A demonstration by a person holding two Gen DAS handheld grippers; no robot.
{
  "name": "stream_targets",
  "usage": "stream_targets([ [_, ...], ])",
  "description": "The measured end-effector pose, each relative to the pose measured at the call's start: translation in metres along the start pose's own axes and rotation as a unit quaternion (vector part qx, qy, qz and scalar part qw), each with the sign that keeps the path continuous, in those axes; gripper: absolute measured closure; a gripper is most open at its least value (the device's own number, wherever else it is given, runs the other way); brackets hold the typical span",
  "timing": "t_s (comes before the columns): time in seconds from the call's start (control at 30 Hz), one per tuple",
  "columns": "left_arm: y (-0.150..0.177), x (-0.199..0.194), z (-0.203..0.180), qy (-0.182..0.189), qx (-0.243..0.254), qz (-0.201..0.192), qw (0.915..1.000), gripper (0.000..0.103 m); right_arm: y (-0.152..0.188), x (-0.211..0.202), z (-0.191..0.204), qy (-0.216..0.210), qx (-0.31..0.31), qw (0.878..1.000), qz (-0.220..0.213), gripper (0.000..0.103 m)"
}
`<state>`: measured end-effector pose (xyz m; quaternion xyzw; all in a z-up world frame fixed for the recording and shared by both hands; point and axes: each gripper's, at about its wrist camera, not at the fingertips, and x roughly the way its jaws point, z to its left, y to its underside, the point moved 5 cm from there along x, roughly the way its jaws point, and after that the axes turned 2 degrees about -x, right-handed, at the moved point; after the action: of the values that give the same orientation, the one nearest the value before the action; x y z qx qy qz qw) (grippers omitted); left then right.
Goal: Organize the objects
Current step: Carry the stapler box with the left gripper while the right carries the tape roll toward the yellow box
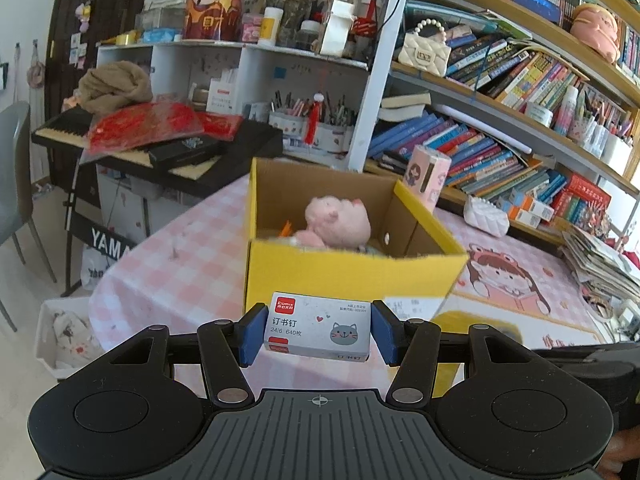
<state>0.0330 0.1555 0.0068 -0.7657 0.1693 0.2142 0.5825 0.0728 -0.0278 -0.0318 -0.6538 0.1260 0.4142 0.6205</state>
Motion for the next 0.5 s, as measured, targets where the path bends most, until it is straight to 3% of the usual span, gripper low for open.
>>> stream_targets([
  [0.5,-0.060,0.064,-0.017,-0.018,0.022,-0.033,0.9991,0.049,-0.138,0.025,-0.033,0.000,-0.003,0.993,-0.121,0.095],
])
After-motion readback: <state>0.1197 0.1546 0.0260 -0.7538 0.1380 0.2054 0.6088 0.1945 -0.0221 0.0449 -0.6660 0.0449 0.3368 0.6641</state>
